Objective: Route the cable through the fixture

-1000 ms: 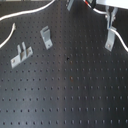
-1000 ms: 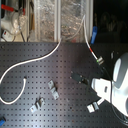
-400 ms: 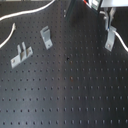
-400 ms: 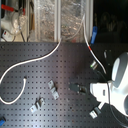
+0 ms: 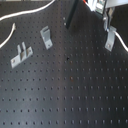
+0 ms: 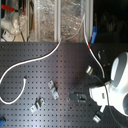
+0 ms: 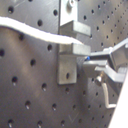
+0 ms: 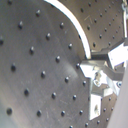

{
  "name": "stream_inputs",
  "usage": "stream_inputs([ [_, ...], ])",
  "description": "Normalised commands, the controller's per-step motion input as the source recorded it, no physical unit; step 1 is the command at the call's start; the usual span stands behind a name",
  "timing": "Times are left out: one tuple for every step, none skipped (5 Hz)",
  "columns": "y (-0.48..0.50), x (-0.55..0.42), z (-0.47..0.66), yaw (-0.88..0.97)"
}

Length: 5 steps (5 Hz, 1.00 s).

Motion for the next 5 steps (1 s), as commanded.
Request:
stream_inputs([
  [0.142,-0.207,0.00,-0.78],
  [0.214,-0.287,-0.08,-0.53],
  [0.233,-0.343,-0.04,-0.37],
  [0.258,-0.232,0.00,-0.31],
  [0.000,0.000,0.00,-0.03],
])
